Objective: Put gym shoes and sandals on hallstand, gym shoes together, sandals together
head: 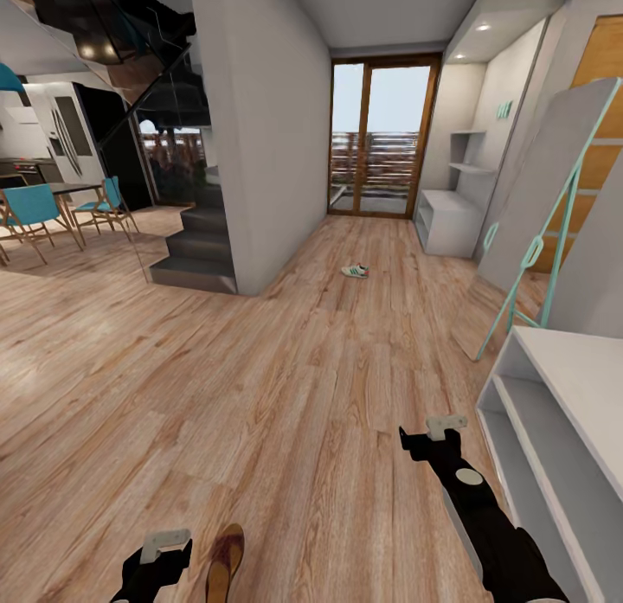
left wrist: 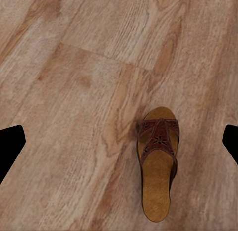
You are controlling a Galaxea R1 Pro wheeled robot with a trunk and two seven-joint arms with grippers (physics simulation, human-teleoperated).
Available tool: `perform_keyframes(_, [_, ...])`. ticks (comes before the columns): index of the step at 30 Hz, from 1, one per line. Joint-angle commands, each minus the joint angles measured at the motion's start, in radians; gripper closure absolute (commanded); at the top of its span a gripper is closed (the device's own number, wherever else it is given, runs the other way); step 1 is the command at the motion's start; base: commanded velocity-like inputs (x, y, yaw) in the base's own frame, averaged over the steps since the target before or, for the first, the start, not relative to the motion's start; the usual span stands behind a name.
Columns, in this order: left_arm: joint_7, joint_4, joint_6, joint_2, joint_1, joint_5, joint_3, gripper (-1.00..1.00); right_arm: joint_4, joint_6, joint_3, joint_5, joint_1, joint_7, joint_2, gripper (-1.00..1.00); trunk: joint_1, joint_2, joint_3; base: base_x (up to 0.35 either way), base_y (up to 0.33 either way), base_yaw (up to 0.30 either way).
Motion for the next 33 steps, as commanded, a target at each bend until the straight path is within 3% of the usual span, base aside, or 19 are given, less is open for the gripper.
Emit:
perform_keyframes(1, [0.0,0.001,-0.004,0.0,-0.001,0.003,0.001,-1.0,-0.001,0.007,0.0,0.009,0.0,0.0,0.0,-1.0,0.004,-0.008,-0.004,0.0,0.0,0.0])
perform_keyframes(23, [0.001,0.001,-0.005,0.0,-0.001,0.003,0.001,-1.0,0.056,0.006,0.0,0.011,-0.001,0.001,-0.001,-1.0,0.088,-0.162,-0.073,0.0,0.0,0.0])
perform_keyframes(33, [0.0,0.003,-0.005,0.0,-0.001,0.003,0.001,-1.0,0.056,0.006,-0.001,0.011,-0.001,0.001,-0.001,-1.0,0.126,-0.232,-0.117,0.0,0.0,0.0])
